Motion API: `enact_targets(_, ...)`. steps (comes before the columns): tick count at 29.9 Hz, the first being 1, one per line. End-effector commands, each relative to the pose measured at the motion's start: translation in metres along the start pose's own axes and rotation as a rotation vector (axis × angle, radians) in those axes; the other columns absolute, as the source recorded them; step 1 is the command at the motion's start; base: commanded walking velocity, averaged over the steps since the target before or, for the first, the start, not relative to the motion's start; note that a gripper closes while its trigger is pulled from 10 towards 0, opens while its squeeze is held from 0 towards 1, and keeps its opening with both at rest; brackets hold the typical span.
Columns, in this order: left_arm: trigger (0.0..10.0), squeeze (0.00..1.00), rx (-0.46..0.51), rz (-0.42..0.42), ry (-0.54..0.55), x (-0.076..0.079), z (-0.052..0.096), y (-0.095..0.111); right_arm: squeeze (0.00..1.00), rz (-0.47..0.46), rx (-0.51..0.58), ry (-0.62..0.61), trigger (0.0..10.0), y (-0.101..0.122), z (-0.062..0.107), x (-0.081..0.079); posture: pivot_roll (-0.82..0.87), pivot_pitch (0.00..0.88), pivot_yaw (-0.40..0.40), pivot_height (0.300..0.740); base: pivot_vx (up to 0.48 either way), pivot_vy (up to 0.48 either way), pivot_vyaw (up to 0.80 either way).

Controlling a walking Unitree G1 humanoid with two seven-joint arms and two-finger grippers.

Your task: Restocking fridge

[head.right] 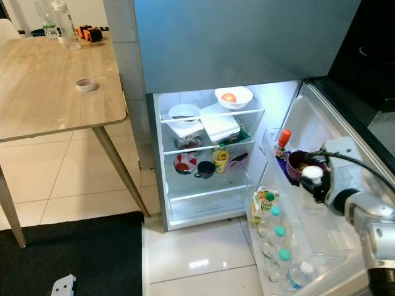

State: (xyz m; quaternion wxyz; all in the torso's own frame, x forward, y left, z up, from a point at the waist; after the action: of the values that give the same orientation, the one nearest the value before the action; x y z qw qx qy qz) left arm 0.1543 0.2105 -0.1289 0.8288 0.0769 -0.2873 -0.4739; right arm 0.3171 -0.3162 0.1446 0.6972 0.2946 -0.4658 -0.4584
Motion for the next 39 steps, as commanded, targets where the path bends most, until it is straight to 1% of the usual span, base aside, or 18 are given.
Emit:
enact_targets(1, 10.0, 0.0, -0.008, -0.005, 0.015, -0.005, 0.002, 0.0, 0.0, -0.015, -0.001, -0.038, 0.0, 0.0, 0.001, 0.005, -0.06, 0.0, 0.003, 0.74, 0.0, 0.0, 0.0)
enact_targets(3, 10.0, 0.0, -0.007, -0.006, 0.016, -0.005, 0.002, 0.0, 0.0, -0.024, -0.006, -0.042, 0.3, -0.002, 0.0, 0.004, -0.06, 0.0, 0.003, 0.74, 0.0, 0.0, 0.0)
enact_targets(4, 10.0, 0.0, -0.007, -0.007, 0.017, -0.006, 0.002, 0.0, 0.0, -0.031, -0.013, -0.054, 2.9, -0.005, 0.0, 0.005, -0.06, 0.0, 0.003, 0.74, 0.0, 0.0, 0.0)
enact_targets(5, 10.0, 0.0, -0.007, -0.008, 0.017, -0.006, 0.002, 0.001, 0.0, -0.034, -0.019, -0.062, 2.9, -0.007, 0.0, 0.005, -0.06, 0.0, 0.003, 0.74, 0.0, 0.0, 0.0)
enact_targets(6, 10.0, 0.0, -0.006, -0.008, 0.018, -0.007, 0.002, 0.001, 1.0, -0.024, -0.018, -0.074, 10.0, -0.006, 0.0, 0.006, -0.06, 0.0, 0.006, 0.74, 0.0, 0.0, 0.0)
enact_targets(10, 10.0, 0.0, -0.006, -0.009, 0.019, -0.007, 0.003, 0.001, 1.0, -0.005, 0.022, -0.129, 10.0, 0.004, 0.002, 0.013, -0.06, 0.0, 0.007, 0.74, 0.0, 0.0, 0.0)
enact_targets(12, 10.0, 0.0, -0.006, -0.013, 0.017, -0.007, 0.003, 0.002, 1.0, 0.011, 0.07, -0.235, 10.0, 0.021, 0.006, 0.033, -0.06, 0.0, 0.007, 0.74, 0.0, 0.0, 0.0)
enact_targets(16, 10.0, 0.0, -0.004, -0.013, 0.016, -0.006, 0.002, 0.003, 1.0, 0.018, 0.091, -0.289, 10.0, 0.03, 0.01, 0.044, -0.05, 0.0, 0.004, 0.74, 0.0, 0.0, 0.0)
enact_targets(17, 10.0, 0.0, -0.004, -0.014, 0.016, -0.006, 0.002, 0.003, 1.0, 0.02, 0.135, -0.31, 10.0, 0.042, 0.012, 0.048, -0.05, 0.0, 0.004, 0.74, 0.0, 0.0, 0.0)
enact_targets(21, 10.0, 0.0, -0.004, -0.015, 0.016, -0.006, 0.002, 0.003, 1.0, 0.024, 0.22, -0.3, 10.0, 0.061, 0.015, 0.047, -0.06, 0.0, 0.004, 0.74, 0.0, 0.0, 0.0)
enact_targets(22, 10.0, 0.0, -0.005, -0.015, 0.015, -0.005, 0.002, 0.003, 1.0, 0.038, 0.279, -0.246, 10.0, 0.073, 0.013, 0.037, -0.06, 0.0, 0.004, 0.74, 0.0, 0.0, 0.0)
enact_targets(23, 10.0, 0.0, -0.005, -0.015, 0.015, -0.005, 0.002, 0.003, 1.0, 0.038, 0.279, -0.246, 10.0, 0.073, 0.013, 0.037, -0.06, 0.0, 0.004, 0.74, 0.0, 0.0, 0.0)
enact_targets(25, 10.0, 0.0, -0.007, -0.015, 0.012, -0.004, 0.001, 0.002, 1.0, 0.172, 0.341, -0.048, 10.0, 0.087, -0.002, -0.012, -0.06, 0.0, 0.004, 0.74, 0.0, 0.0, 0.0)
enact_targets(26, 10.0, 0.0, -0.009, -0.016, 0.011, -0.003, 0.001, 0.002, 0.38, 0.183, 0.354, 0.006, 10.0, 0.089, -0.009, -0.028, -0.06, 0.0, 0.007, 0.74, 0.0, 0.0, 0.0)
enact_targets(27, 10.0, 0.0, -0.01, -0.018, 0.008, -0.003, 0.001, 0.001, 0.0, 0.181, 0.341, 0.018, 10.0, 0.088, -0.02, -0.038, -0.06, 0.0, 0.007, 0.74, 0.0, 0.0, 0.0)
enact_targets(31, 10.0, 0.0, -0.01, -0.017, 0.008, -0.003, 0.001, 0.001, 0.0, 0.181, 0.307, 0.011, 10.0, 0.083, -0.031, -0.042, -0.05, 0.0, 0.011, 0.74, 0.0, 0.0, 0.0)
enact_targets(35, 10.0, 0.0, -0.007, -0.015, 0.02, -0.01, 0.004, 0.001, 0.0, 0.188, 0.218, 0.038, 10.0, 0.073, -0.063, -0.06, -0.03, 0.0, 0.01, 0.74, 0.0, 0.0, 0.0)
enact_targets(39, 10.0, 0.0, -0.01, -0.015, 0.026, -0.013, 0.006, -0.001, 0.0, 0.19, 0.197, 0.052, 10.0, 0.072, -0.069, -0.065, -0.03, 0.007, 0.01, 0.74, 0.0, 0.0, 0.0)
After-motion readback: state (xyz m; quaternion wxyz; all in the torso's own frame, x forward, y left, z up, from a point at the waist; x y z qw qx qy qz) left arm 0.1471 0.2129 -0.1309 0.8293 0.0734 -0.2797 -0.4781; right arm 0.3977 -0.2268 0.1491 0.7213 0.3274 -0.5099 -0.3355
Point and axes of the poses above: a point about 5 cm out from each wrist's last joint towards the gripper, its own z axis pointing back from the gripper into the wrist, its own y axis along the axis of the wrist's last joint, x = y × z, the point moved 4 cm from there along -z, pointing out of the wrist towards the gripper, and after that the axes turned 10 degrees about z, right-handed, at the moved point
